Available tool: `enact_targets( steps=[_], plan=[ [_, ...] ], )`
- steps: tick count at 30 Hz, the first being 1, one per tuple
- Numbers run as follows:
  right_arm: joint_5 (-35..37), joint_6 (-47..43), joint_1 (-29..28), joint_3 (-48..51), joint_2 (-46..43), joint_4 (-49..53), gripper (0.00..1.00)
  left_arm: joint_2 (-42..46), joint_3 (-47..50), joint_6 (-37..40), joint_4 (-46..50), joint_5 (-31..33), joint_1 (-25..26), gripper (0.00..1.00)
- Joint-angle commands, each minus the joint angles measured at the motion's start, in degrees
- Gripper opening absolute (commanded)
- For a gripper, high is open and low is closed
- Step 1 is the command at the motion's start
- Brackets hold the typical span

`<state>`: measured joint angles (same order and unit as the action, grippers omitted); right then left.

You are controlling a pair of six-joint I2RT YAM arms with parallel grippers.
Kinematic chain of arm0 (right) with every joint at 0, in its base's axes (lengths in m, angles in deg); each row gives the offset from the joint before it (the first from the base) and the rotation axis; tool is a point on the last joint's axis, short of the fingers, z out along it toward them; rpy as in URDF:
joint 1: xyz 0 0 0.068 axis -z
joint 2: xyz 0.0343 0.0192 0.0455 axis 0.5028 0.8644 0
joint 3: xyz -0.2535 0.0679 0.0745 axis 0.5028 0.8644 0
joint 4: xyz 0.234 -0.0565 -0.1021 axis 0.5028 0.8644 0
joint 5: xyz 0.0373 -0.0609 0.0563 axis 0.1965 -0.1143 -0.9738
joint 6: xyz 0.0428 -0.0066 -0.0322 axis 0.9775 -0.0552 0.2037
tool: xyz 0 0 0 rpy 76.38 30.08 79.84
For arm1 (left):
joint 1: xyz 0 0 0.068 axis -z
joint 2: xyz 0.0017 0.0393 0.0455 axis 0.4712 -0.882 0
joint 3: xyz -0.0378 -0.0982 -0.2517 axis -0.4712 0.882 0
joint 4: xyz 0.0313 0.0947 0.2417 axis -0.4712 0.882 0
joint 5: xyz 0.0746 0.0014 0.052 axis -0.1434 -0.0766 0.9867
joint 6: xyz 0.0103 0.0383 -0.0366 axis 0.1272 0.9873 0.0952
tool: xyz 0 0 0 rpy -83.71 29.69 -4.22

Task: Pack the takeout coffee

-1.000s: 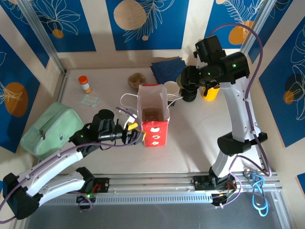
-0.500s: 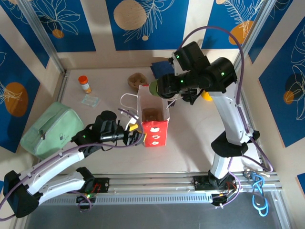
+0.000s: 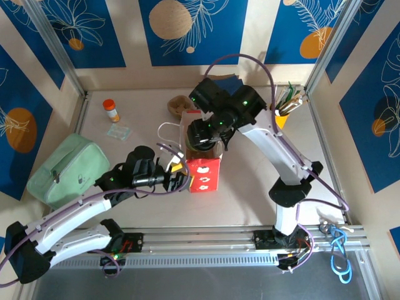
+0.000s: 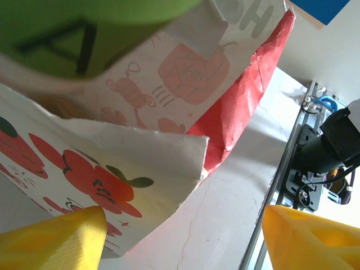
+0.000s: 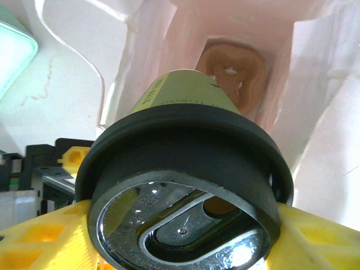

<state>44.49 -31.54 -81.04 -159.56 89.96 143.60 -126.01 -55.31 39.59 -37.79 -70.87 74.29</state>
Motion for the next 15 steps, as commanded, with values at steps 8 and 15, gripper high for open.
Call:
enact_targets(
  steps=[8,15],
  plan=[
    [2.44,2.72,-1.42,2.34,2.09,8.7,0.64,-1.38,0.49,0.74,-3.5,-2.73,1.96,0.73],
    [1.94,2.46,-1.43,2.77,2.79,8.7,0.64,-2.42,0.88,0.55,-6.36,-5.57,4.17,0.72]
  ],
)
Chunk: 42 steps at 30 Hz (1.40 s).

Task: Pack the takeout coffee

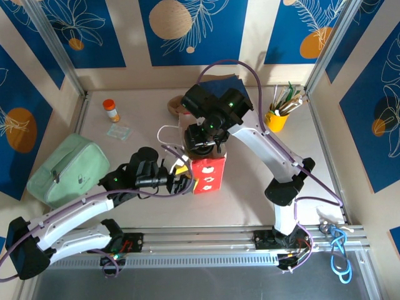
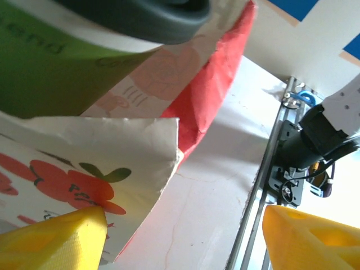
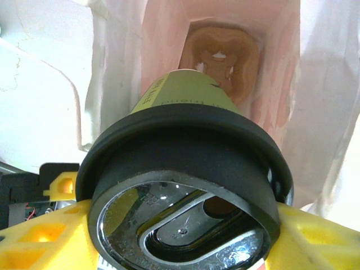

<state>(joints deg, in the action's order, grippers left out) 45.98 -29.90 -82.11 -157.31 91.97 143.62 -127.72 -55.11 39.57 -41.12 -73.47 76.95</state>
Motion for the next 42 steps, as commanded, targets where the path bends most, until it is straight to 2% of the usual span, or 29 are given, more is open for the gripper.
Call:
enact_targets(
  steps=[1,15,42],
  plan=[
    [0.19,0.75,-0.34,0.61,0.8,8.67,0.64,-0.97,0.68,0.75,-3.07,-2.73,1.92,0.72],
    [-1.79,-2.64,1.78,4.47,0.1,8.74,0.64,-2.92,0.23,3.26,-3.51,-1.8,4.89,0.73],
    [-5.7,-8.19,4.92,8.16,3.07,8.76,0.64,-2.14,0.34,5.5,-1.44,-0.79,5.13,0.73]
  ],
)
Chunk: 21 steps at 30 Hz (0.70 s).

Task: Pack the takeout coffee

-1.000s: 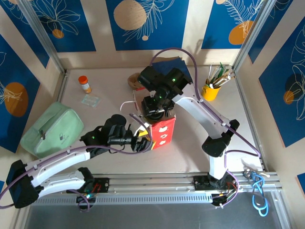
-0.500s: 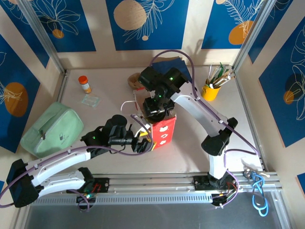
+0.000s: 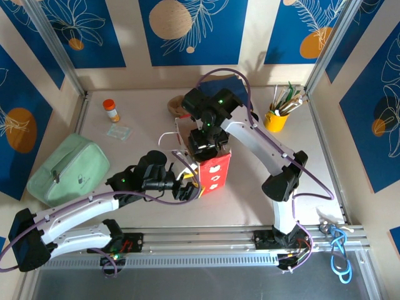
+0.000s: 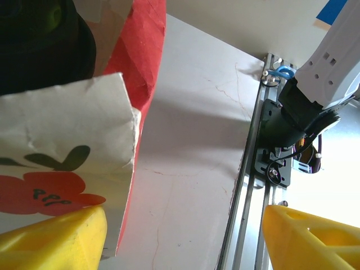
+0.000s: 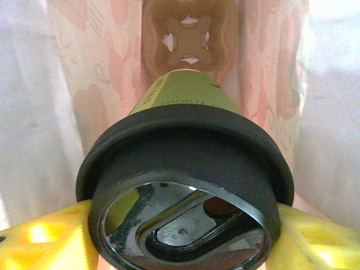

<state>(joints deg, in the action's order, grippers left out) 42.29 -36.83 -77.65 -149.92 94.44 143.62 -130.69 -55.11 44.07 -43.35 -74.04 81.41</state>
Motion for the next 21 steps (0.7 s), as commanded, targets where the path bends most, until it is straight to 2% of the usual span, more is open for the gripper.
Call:
enact_targets(
  steps=[1,21],
  plan=[
    [-2.13,-1.39,0.52,0.93,0.67,8.71,0.64,0.85,0.34,1.13,0.83,-0.21,0.67,0.73],
    [-6.1,-2.61,1.14,4.51,2.06,8.76,0.64,0.46,0.03,2.34,2.92,1.09,1.37,0.73]
  ],
)
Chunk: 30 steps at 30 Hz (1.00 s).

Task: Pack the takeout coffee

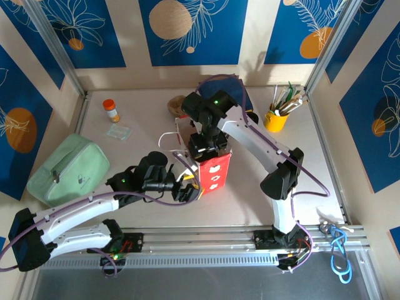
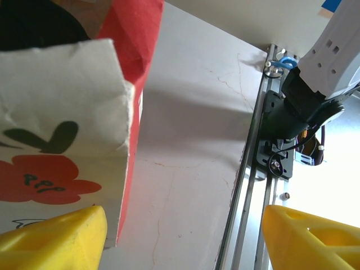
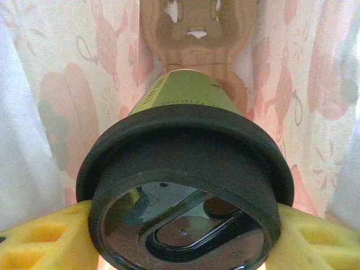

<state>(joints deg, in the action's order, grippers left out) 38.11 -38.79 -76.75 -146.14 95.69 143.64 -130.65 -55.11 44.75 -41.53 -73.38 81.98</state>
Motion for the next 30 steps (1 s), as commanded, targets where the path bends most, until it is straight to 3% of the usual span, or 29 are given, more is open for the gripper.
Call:
enact_targets(
  steps=[1,30],
  plan=[
    [-1.93,-0.66,0.25,0.93,0.79,8.74,0.64,0.28,0.06,1.73,1.05,0.54,0.92,0.73],
    [0.27,-1.1,-0.03,-0.01,4.72,8.76,0.64,-0.43,0.2,2.34,0.56,1.1,1.33,0.73]
  ],
)
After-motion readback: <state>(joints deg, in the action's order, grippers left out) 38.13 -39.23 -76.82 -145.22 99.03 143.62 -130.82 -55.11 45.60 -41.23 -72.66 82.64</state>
